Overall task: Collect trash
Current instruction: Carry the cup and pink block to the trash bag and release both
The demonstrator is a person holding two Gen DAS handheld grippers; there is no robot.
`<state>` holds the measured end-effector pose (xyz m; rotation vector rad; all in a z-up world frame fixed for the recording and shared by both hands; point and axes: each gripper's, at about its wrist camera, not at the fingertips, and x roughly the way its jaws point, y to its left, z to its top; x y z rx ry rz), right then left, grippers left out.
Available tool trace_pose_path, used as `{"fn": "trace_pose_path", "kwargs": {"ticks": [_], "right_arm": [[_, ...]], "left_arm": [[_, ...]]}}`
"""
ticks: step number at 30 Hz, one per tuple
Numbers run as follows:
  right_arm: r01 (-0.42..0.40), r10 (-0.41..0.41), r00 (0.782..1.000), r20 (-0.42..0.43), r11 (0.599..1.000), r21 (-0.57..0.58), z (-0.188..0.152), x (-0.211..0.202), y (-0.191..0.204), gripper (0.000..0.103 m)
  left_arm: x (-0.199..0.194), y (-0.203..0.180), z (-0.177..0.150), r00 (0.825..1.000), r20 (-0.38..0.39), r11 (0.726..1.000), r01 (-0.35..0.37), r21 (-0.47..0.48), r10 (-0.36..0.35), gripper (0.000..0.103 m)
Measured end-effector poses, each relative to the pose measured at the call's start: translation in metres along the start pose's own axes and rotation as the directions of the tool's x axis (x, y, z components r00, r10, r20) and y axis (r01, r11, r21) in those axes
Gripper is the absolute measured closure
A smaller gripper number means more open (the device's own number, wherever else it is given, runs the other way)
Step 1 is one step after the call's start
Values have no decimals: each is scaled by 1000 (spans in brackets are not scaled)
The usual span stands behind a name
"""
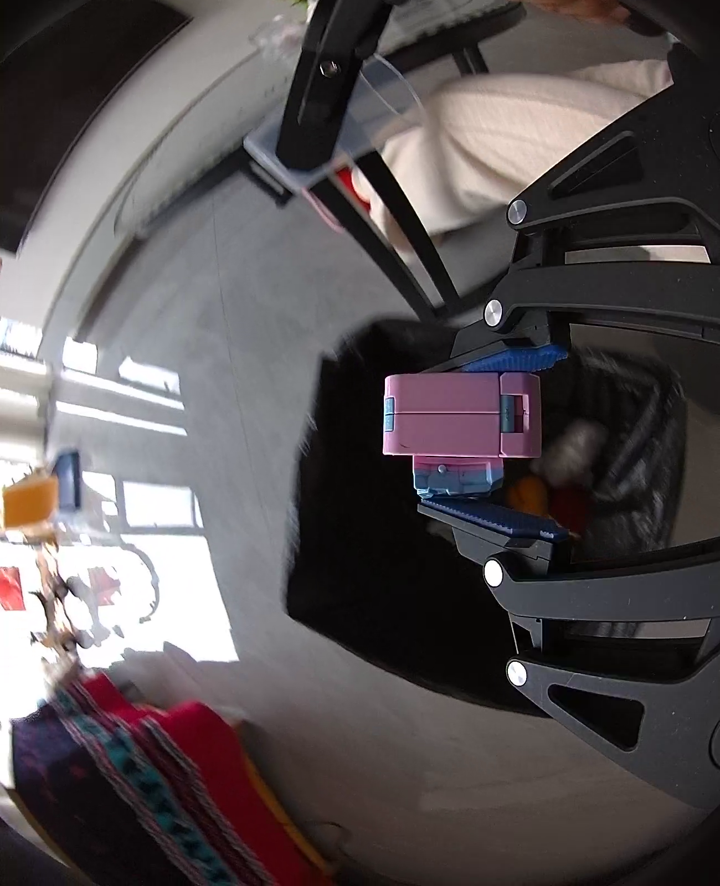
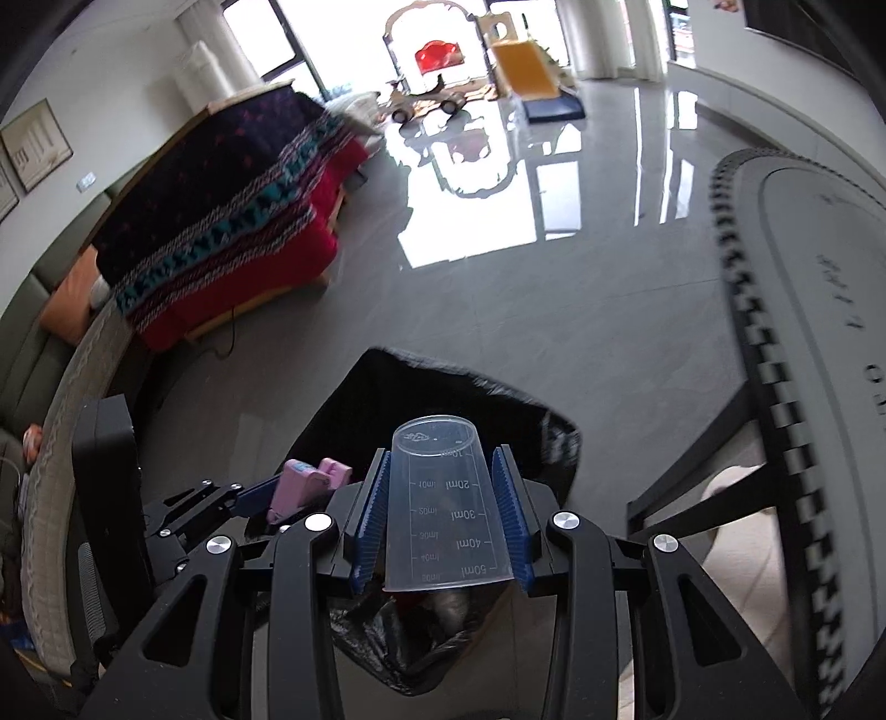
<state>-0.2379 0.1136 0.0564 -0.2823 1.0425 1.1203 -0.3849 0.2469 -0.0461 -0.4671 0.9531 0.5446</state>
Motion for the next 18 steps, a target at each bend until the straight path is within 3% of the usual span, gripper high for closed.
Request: {"fn": "trace_pose_path", "kwargs": {"ticks": [7,8,9,18], "right_arm": [[-30,25,997,-69,997,-73,4,23,31,62],[-23,17,997,-79,996,-80,6,27,34,48],[-12,7,997,-71,997,-77,6,28,37,33],[-1,-2,999,-54,998,-57,-1,28,31,27]], "left_arm": [[2,44,-19,997,-40,994,-70,-79,67,62],[2,48,-19,996,-47,993,-77,-90,73,45],[2,52,-20,994,-51,988,-102,-114,97,10],[6,67,-21,992,-48,982,-120,-148,114,6]]}}
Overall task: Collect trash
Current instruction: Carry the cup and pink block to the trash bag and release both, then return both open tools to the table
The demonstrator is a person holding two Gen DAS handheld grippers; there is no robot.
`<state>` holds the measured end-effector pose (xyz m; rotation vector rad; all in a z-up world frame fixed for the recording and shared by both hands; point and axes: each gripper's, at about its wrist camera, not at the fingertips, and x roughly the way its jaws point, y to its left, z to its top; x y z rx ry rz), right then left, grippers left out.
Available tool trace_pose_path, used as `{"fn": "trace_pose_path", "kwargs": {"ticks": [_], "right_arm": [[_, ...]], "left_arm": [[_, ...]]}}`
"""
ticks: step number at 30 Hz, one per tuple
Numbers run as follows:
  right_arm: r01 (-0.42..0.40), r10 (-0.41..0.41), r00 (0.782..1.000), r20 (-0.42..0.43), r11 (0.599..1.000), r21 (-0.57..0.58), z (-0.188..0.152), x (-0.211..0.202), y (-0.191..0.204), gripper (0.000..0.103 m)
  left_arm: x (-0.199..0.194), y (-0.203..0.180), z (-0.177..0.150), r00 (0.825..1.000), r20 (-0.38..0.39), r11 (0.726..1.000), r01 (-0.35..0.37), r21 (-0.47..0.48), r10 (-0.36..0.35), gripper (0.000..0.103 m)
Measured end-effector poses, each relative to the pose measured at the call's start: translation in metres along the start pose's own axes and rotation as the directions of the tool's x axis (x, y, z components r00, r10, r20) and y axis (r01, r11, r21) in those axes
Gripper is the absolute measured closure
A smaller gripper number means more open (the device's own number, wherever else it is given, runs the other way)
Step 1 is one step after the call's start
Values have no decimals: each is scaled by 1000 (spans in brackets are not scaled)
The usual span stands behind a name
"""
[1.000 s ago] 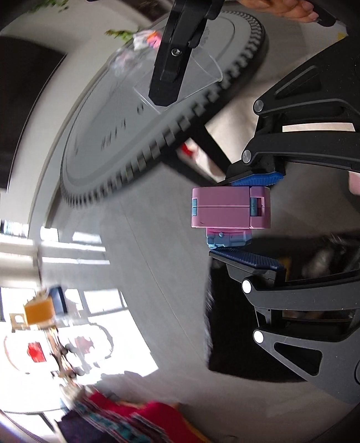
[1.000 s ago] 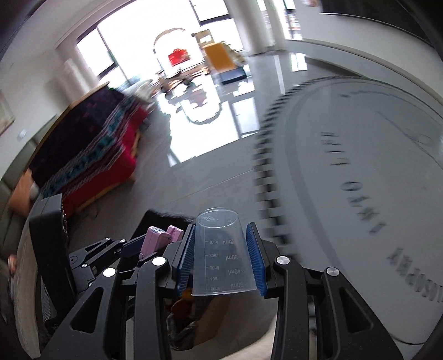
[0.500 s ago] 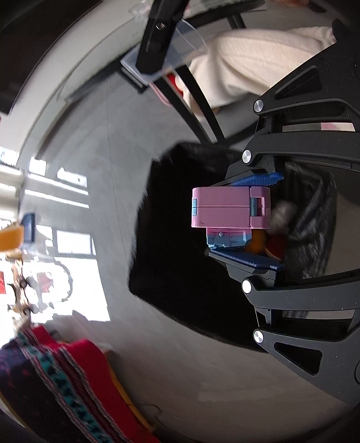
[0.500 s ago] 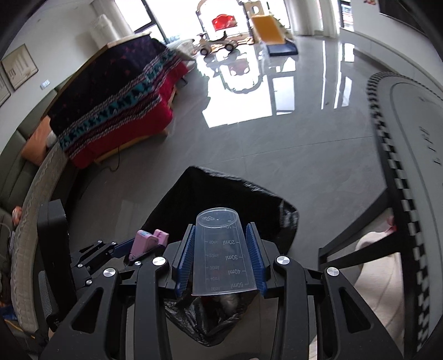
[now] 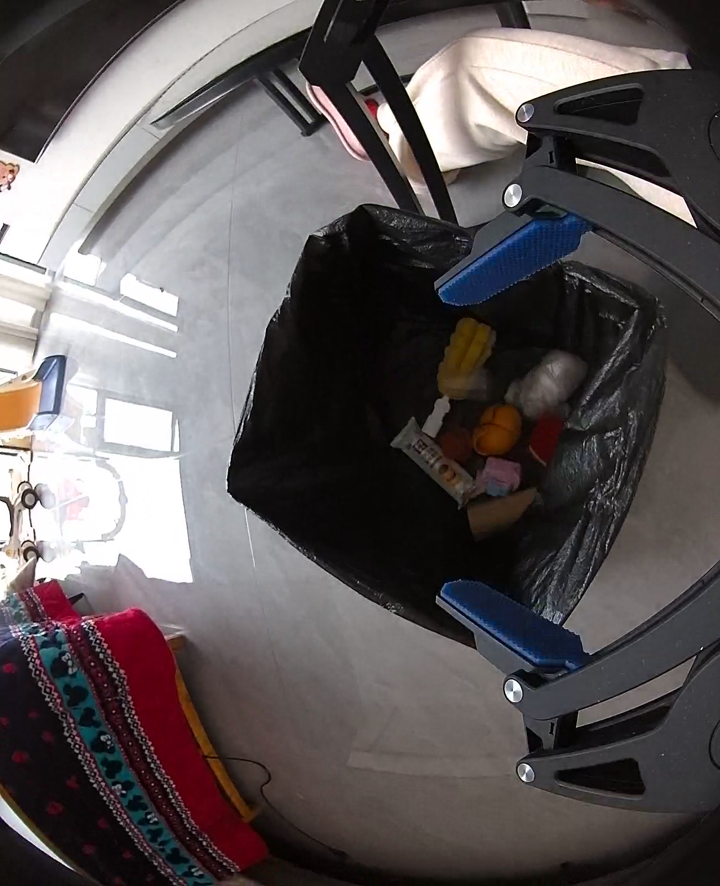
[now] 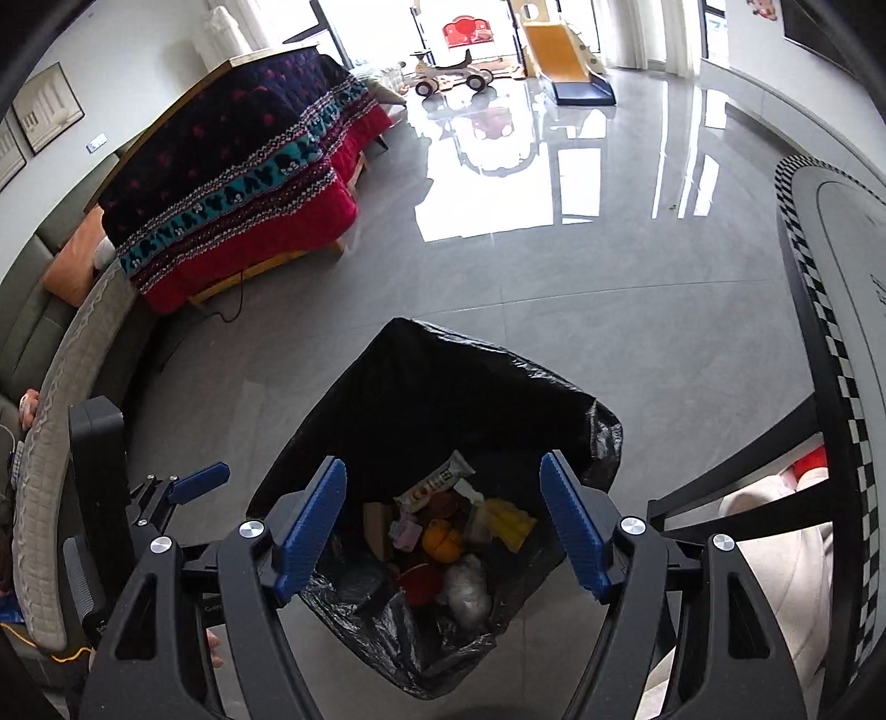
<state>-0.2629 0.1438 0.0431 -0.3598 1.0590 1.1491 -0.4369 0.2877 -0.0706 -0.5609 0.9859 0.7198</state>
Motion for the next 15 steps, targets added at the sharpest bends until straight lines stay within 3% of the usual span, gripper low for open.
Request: {"fn": "trace_pose_path", "kwargs": {"ticks": [9,15], "right_arm": [[1,-2,1000,29,1000,31,0,-12,-15,26],[23,-26,997,73,999,40,-2,-34,-31,26]], "left_arm": [[-7,-23,5,998,3,998,61,27,-61,6],[-16,-55,16,996,22,992,80,95,-83,6]]}}
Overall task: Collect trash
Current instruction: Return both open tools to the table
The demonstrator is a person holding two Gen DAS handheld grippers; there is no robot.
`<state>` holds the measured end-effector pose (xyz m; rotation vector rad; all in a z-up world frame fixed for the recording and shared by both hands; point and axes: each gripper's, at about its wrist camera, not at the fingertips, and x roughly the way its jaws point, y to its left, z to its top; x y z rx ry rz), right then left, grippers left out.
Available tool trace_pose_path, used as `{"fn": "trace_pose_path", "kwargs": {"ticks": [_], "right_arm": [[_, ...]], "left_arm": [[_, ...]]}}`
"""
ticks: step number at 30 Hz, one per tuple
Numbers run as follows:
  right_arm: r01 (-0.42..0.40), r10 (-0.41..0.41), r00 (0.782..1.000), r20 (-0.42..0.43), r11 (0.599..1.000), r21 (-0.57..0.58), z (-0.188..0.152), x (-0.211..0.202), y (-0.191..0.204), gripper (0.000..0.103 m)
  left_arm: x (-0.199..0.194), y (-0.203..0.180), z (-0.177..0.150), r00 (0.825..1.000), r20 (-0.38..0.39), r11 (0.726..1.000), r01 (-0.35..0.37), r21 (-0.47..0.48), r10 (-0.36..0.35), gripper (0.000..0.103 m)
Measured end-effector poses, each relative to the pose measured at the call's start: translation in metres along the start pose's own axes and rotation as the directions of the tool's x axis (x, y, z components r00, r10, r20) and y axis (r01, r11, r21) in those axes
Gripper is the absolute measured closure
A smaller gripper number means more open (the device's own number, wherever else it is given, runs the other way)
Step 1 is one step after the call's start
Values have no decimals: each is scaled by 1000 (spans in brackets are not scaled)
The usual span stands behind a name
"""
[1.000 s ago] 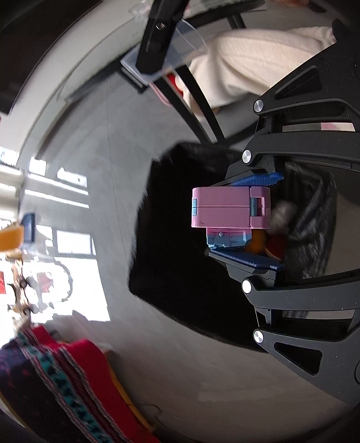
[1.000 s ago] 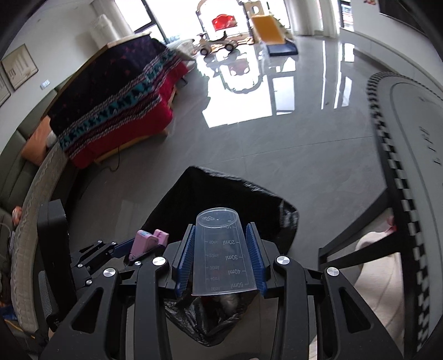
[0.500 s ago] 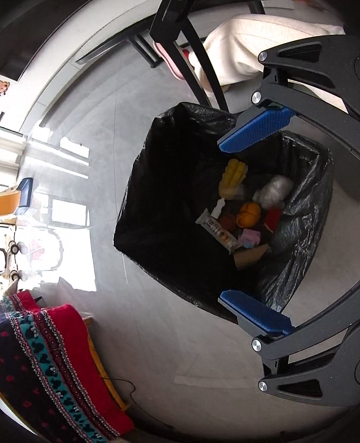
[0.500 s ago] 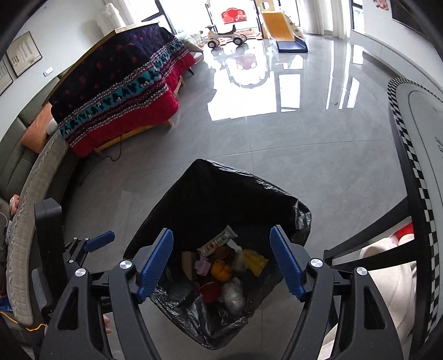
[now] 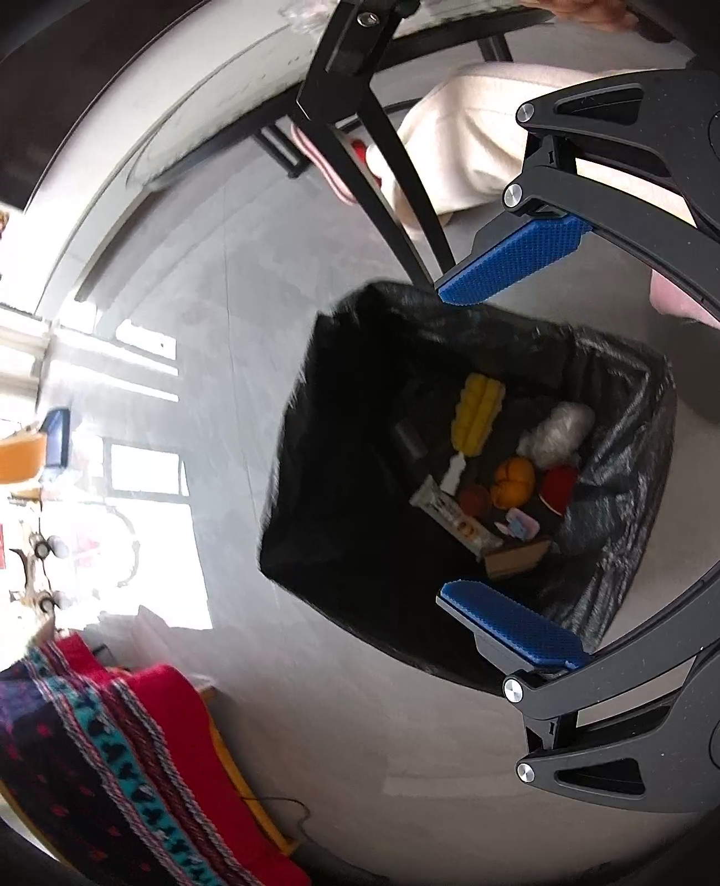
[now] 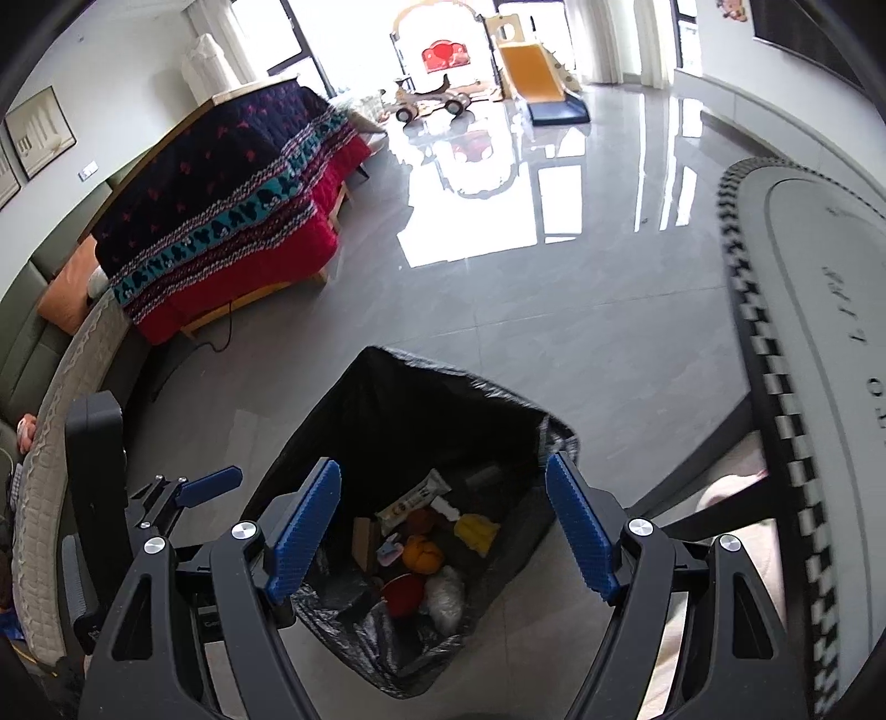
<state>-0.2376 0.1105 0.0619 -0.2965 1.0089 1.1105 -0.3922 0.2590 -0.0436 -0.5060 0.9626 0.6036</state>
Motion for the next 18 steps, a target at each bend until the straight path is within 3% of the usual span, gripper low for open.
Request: {"fn": "trace_pose_path", "kwargs": {"ticks": [8,18], "right_arm": [[24,-26,998,60,999,42,1,-31,-36,26],[112,-139,979,152,978,174,2,-90,-117,26]], "left_arm": [[-7,-56,23,999,31,993,35,116,-39,6],[-20,-149,60,990,64,952,106,286,-129,6]]}}
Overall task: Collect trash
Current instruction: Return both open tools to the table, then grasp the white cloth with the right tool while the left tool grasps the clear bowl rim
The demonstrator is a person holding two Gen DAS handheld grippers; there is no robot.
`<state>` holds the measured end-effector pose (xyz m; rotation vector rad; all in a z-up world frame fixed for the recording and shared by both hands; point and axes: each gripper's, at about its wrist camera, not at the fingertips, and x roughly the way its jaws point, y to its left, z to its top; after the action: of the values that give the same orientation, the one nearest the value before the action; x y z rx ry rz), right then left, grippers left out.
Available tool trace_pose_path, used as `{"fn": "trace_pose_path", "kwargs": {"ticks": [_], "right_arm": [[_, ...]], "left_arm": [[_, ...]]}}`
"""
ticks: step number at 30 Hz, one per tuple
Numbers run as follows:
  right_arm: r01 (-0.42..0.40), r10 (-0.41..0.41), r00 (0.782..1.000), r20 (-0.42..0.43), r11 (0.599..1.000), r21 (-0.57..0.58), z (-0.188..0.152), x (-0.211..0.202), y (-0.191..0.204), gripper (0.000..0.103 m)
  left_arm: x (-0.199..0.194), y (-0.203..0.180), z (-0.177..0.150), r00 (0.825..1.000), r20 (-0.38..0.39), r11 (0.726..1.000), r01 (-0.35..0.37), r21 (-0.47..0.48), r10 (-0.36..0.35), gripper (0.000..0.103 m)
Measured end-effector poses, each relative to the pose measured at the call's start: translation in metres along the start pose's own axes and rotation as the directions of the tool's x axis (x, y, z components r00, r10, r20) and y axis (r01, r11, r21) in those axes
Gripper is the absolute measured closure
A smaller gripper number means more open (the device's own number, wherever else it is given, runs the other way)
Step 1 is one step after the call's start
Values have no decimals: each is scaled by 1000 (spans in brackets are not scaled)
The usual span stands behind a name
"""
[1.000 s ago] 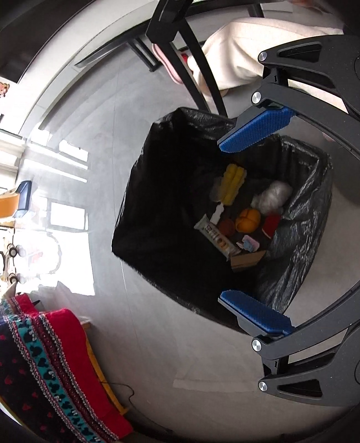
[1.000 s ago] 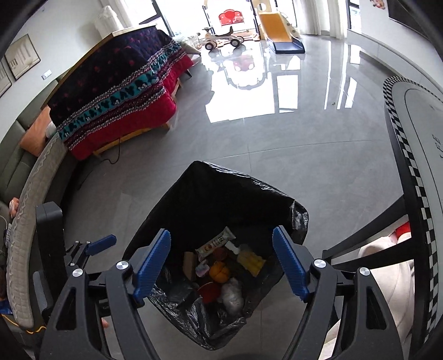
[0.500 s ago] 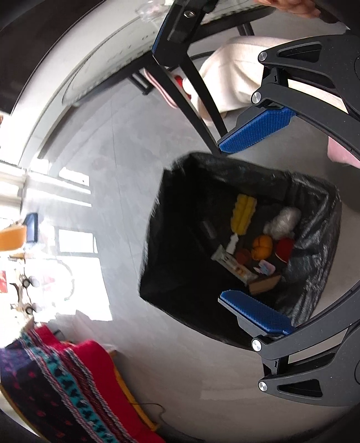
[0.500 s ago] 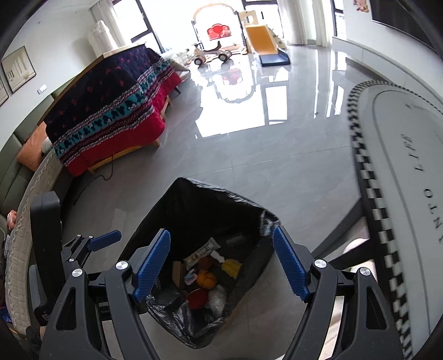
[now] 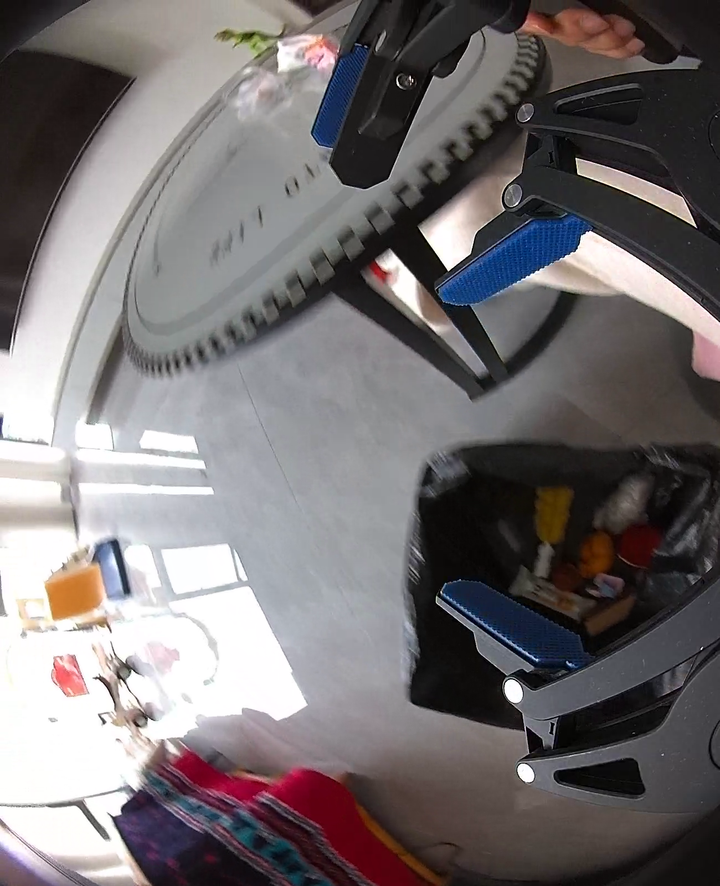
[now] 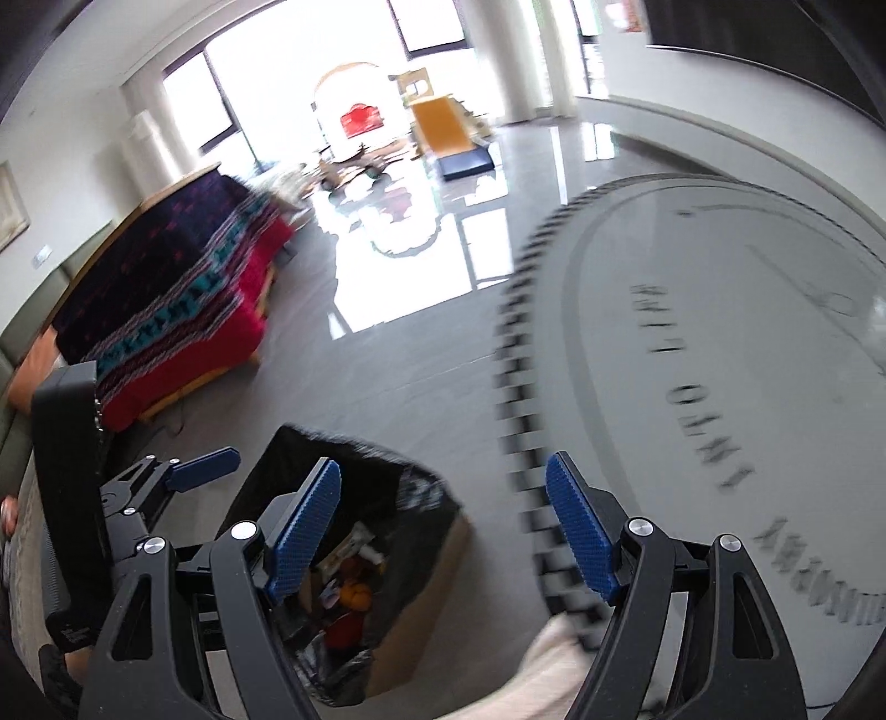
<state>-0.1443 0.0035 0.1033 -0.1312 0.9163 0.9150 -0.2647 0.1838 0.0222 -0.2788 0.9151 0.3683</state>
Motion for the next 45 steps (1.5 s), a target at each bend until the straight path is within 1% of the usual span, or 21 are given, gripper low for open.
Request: {"fn": "trace_pose_path", "kwargs": {"ticks": [5,9,12,16,19,21,23,26,27,30,32,33,35,37,38,40,41,42,43,44,45], "right_arm": [[63,-66,997,40,996,71,9,-21,-55,26],[119,-128,990,65,985,126,13,-39,-99,26],[170,-186,979,81,970,171,12,-54,-134,26],[240,-271,957,100,939,247,13,-76,-186,26],[288,-332,937,104,907,306,10,-94,-228,26],[316,-368,924,104,888,334,9,-103,-248,26],[339,-397,912,103,871,355,9,-110,-266,26],[368,-438,894,99,841,395,9,-121,-297,26],[383,-457,884,96,826,413,9,-126,-310,26],[405,-490,867,88,797,448,8,-134,-334,26],[429,-516,854,69,773,466,9,-136,-353,26],[441,-525,849,54,762,473,11,-134,-363,26],[451,-528,848,33,754,477,16,-128,-378,26],[470,-532,847,1,748,469,21,-118,-395,26],[474,-530,848,-11,748,465,22,-116,-403,26],[467,-509,860,-37,755,461,25,-106,-414,26],[469,-506,861,-47,755,459,25,-103,-418,26],[482,-514,856,-57,753,449,26,-99,-422,26],[492,-522,851,-63,749,443,27,-98,-423,27],[502,-529,846,-70,745,439,27,-96,-425,34],[500,-525,848,-75,746,440,27,-95,-426,50]], "left_arm": [[9,-49,28,999,5,995,39,96,-39,6],[19,-92,49,997,-5,982,80,168,-81,6],[26,-126,63,994,-11,969,112,219,-112,6],[34,-172,78,988,-26,945,155,288,-154,6],[41,-205,89,981,-40,921,194,337,-192,6],[47,-226,95,977,-48,905,212,368,-209,6],[54,-245,103,974,-59,893,223,391,-217,6],[64,-279,114,966,-81,870,257,421,-246,6],[65,-286,117,964,-84,864,265,429,-254,6],[72,-317,126,959,-89,839,279,467,-269,6],[75,-333,131,955,-92,823,289,488,-281,6],[78,-343,135,951,-98,811,301,501,-292,6],[84,-361,141,948,-102,791,308,528,-301,6],[91,-377,147,949,-102,780,305,546,-300,6],[97,-385,151,949,-104,779,304,549,-297,6],[109,-398,160,945,-116,778,319,541,-307,6],[116,-404,166,939,-130,779,337,529,-318,6],[120,-408,169,935,-139,780,348,520,-325,6],[125,-411,173,932,-147,782,358,510,-331,6],[128,-414,176,930,-151,785,364,501,-335,6],[131,-418,180,926,-156,785,374,494,-343,6]]}}
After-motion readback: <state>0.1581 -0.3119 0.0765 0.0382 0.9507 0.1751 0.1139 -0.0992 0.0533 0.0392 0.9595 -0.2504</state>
